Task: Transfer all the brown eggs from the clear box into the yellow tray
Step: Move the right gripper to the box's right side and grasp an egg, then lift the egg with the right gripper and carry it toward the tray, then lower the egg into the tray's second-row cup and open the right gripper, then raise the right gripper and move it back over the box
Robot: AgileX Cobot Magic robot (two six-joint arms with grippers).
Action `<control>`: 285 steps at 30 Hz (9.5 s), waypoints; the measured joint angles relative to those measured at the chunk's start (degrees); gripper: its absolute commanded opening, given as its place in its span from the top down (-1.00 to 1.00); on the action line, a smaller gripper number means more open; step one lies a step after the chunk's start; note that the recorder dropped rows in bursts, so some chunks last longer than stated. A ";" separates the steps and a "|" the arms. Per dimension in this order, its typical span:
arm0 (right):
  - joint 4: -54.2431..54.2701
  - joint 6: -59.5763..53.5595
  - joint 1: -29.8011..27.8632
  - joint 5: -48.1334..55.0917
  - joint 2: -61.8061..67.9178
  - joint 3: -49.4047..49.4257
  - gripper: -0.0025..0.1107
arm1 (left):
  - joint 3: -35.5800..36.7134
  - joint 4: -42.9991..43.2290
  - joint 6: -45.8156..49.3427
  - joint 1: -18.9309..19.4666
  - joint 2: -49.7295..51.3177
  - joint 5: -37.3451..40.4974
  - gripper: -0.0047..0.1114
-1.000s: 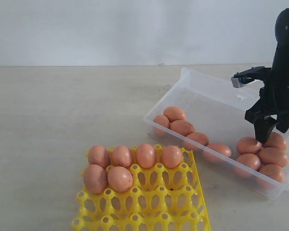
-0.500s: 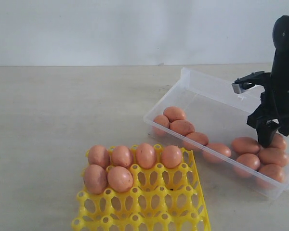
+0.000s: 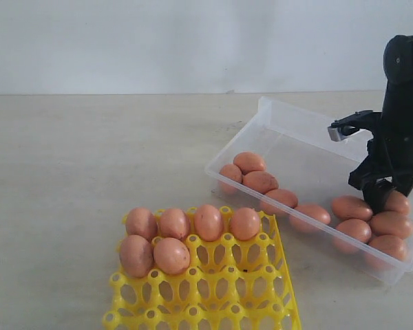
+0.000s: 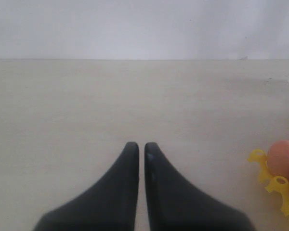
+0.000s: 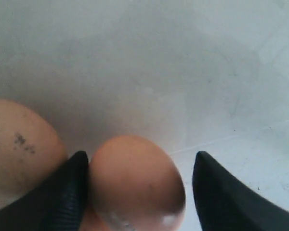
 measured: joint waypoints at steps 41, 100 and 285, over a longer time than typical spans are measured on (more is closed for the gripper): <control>44.95 -19.85 0.00 -18.94 -12.00 0.00 0.96 | 0.00 0.00 0.00 0.00 0.00 0.00 0.85; -24.80 17.68 2.82 -11.94 -22.66 -5.24 0.96 | 0.00 0.00 0.00 0.00 0.00 0.00 0.85; -2.02 41.51 22.61 -83.04 -33.56 41.60 -0.01 | 0.00 0.00 0.00 0.00 0.00 0.00 0.85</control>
